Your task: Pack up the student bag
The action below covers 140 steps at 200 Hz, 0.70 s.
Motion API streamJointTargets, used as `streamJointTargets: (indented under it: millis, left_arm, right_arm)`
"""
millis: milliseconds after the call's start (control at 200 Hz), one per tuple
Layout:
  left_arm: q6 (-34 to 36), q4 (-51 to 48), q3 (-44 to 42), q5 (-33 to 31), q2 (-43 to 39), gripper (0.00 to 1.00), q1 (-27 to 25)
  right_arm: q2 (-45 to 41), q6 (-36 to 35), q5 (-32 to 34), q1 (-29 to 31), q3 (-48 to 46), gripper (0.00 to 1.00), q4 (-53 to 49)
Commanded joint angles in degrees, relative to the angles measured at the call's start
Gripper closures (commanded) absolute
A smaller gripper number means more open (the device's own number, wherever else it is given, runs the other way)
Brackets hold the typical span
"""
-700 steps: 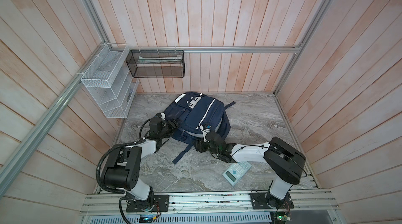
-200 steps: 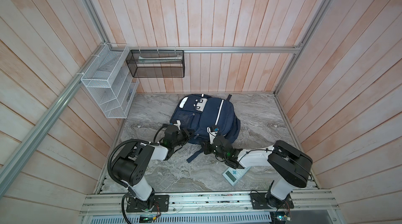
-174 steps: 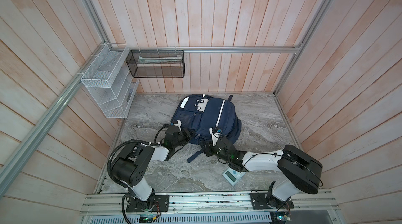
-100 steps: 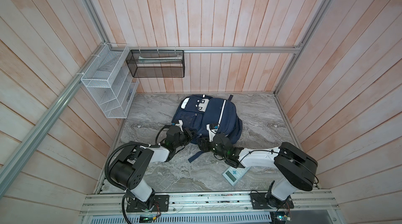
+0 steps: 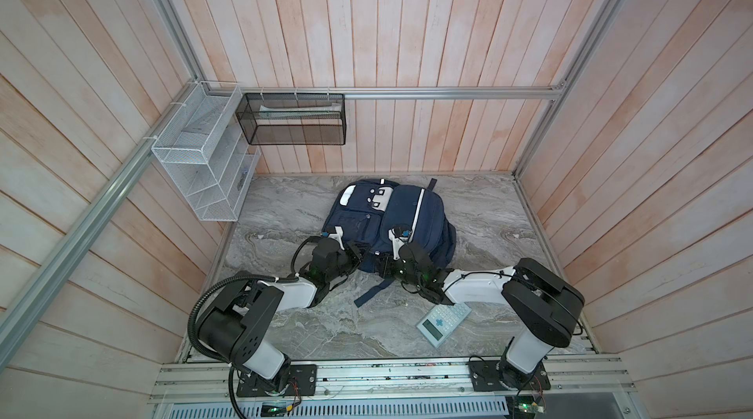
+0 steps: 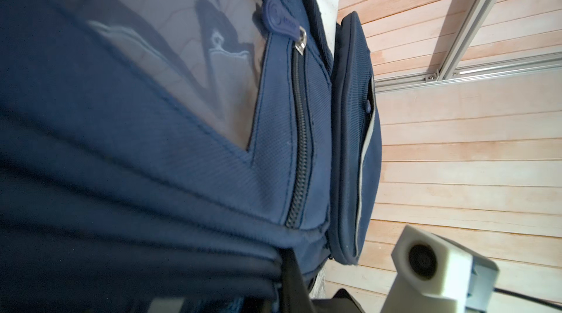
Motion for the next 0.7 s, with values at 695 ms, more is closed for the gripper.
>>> streamJointTargets:
  millis: [695]
  left_arm:
    - [4.77, 2.82, -3.24, 5.12, -0.30, 1.00, 5.63]
  right_arm:
    - [-20.45, -6.22, -5.53, -15.75, -13.50, 1.00, -18.53]
